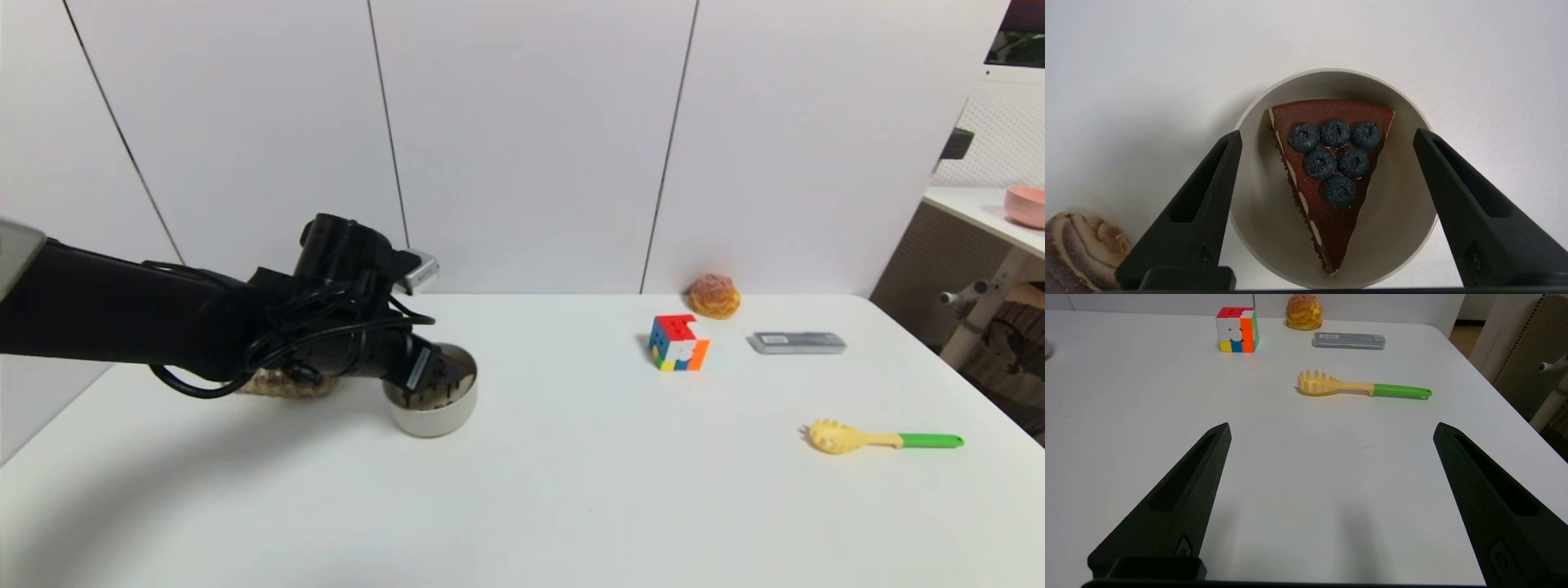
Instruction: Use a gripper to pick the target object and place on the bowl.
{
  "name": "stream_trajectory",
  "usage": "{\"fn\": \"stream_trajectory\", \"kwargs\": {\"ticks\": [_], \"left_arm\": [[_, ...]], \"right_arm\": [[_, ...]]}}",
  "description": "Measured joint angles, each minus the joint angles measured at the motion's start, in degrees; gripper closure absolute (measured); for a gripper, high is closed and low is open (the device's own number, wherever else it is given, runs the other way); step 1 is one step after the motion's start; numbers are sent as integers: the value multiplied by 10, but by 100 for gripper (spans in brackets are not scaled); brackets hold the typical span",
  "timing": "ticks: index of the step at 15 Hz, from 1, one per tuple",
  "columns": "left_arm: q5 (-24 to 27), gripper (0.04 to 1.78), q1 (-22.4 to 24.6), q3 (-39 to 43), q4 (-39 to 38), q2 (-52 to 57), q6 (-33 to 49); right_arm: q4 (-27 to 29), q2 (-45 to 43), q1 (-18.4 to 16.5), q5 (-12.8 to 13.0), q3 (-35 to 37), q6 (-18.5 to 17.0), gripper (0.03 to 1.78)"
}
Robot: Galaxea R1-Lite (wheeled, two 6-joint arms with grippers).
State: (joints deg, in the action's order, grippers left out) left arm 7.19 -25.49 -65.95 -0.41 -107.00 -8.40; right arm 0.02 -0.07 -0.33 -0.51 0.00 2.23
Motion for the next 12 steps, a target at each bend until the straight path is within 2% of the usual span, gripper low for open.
{"fn": "stream_trajectory", "kwargs": {"ticks": [6, 9, 12], "left_arm": [[-1, 22, 0, -14, 15, 70, -3], [-1, 18, 0, 0, 27, 149, -5], [-3, 16, 7, 55, 36, 265, -6]], "right_arm": [[0, 0, 0, 0, 0, 0, 10], [0, 0, 0, 0, 0, 0, 10], [0, 0, 0, 0, 0, 0, 10]]}}
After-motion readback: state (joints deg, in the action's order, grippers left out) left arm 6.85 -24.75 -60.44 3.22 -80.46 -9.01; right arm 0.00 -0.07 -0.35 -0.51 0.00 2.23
